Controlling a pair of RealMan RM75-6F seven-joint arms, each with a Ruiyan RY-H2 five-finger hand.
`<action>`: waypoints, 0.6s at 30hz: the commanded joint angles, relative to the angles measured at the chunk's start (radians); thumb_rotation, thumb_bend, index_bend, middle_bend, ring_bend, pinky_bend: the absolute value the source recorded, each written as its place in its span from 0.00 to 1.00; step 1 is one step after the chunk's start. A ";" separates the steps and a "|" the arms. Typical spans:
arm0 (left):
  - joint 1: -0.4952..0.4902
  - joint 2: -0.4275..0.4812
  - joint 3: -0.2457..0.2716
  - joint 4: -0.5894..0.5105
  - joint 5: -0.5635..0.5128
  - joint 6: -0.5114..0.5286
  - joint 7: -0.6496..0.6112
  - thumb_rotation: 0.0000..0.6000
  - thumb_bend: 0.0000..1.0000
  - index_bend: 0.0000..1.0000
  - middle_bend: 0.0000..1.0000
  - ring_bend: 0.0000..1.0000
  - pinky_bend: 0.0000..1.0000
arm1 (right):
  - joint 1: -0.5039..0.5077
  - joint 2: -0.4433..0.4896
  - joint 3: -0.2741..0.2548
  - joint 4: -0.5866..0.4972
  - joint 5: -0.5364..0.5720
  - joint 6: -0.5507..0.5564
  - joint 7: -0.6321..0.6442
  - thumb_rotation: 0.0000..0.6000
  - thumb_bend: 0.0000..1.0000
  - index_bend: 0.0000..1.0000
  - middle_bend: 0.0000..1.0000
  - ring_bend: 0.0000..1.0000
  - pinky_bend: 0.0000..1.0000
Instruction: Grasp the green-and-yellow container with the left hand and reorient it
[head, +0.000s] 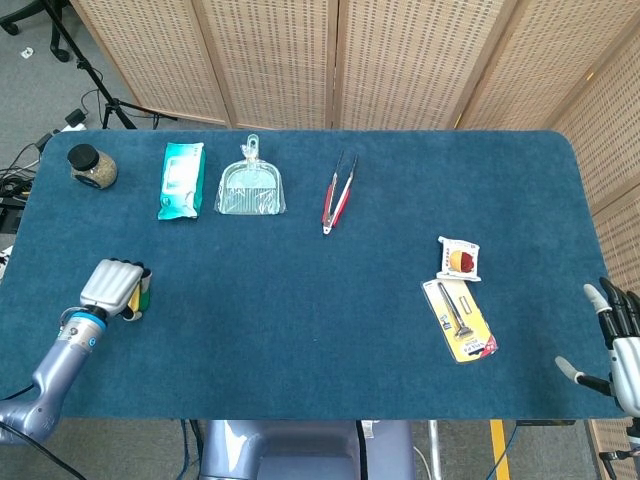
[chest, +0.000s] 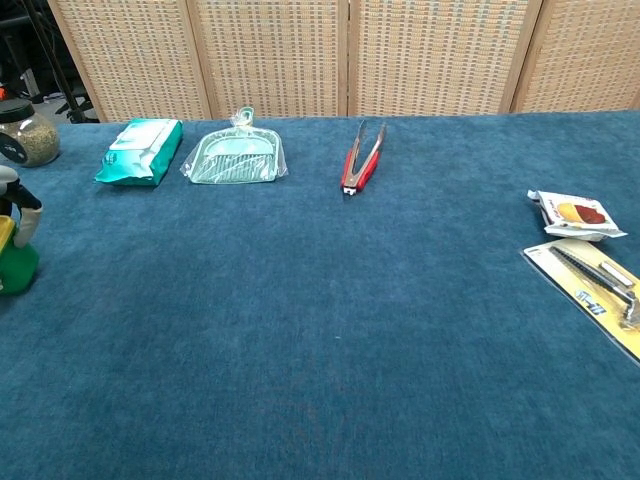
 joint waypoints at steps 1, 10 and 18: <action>0.016 0.014 -0.015 -0.019 0.022 0.018 -0.054 1.00 0.16 0.69 0.47 0.46 0.45 | 0.000 0.000 0.000 -0.001 0.000 0.000 0.001 1.00 0.00 0.02 0.00 0.00 0.00; 0.098 0.062 -0.058 -0.048 0.229 0.124 -0.411 1.00 0.19 0.70 0.48 0.47 0.46 | -0.002 0.002 -0.003 -0.003 -0.006 0.004 0.008 1.00 0.00 0.02 0.00 0.00 0.00; 0.175 -0.088 -0.048 0.190 0.521 0.318 -1.052 1.00 0.16 0.71 0.48 0.47 0.46 | -0.001 0.002 -0.004 -0.003 -0.011 0.005 0.009 1.00 0.00 0.02 0.00 0.00 0.00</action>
